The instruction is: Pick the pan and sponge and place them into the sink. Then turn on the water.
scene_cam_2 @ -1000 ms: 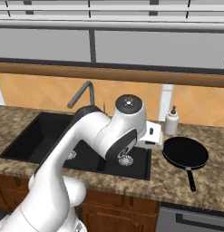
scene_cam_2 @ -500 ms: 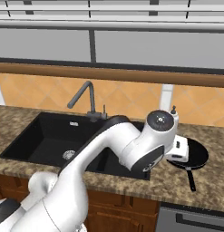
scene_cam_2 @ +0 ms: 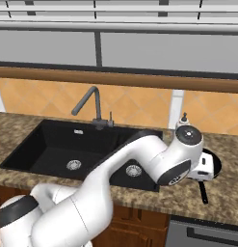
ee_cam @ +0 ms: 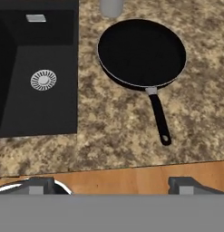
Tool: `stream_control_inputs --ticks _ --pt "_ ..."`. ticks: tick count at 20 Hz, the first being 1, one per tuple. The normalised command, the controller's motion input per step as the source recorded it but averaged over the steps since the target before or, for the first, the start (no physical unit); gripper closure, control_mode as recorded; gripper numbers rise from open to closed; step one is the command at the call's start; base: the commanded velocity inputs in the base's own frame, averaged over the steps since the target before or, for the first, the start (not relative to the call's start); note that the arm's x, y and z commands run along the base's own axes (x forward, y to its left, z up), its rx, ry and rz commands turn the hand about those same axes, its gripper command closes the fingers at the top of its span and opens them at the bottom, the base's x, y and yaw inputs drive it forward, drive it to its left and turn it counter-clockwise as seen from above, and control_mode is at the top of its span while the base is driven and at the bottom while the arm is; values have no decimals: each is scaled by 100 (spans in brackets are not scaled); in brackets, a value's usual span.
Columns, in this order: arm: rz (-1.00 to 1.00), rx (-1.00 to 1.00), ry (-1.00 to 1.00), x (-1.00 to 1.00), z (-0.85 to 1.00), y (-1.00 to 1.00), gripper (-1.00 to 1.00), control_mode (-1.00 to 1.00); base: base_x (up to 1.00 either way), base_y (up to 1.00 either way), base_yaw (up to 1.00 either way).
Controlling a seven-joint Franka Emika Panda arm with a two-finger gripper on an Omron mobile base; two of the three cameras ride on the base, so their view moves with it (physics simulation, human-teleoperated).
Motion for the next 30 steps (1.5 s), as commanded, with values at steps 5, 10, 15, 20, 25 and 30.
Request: stream_control_inputs --ticks 5,10,15,20,25,30 --pt "0 0 18 27 -32 -33 -100 -100 0 0 0" --pt "0 0 17 28 -32 -30 -100 -100 0 0 0" --pt "0 0 15 39 -33 -20 -100 -100 0 0 0" --pt "0 0 8 31 -39 -27 -100 -100 0 0 0" --pt "0 0 4 17 -32 -34 -100 -100 0 0 0" --pt "0 0 9 24 -24 -21 -100 -100 0 0 0"
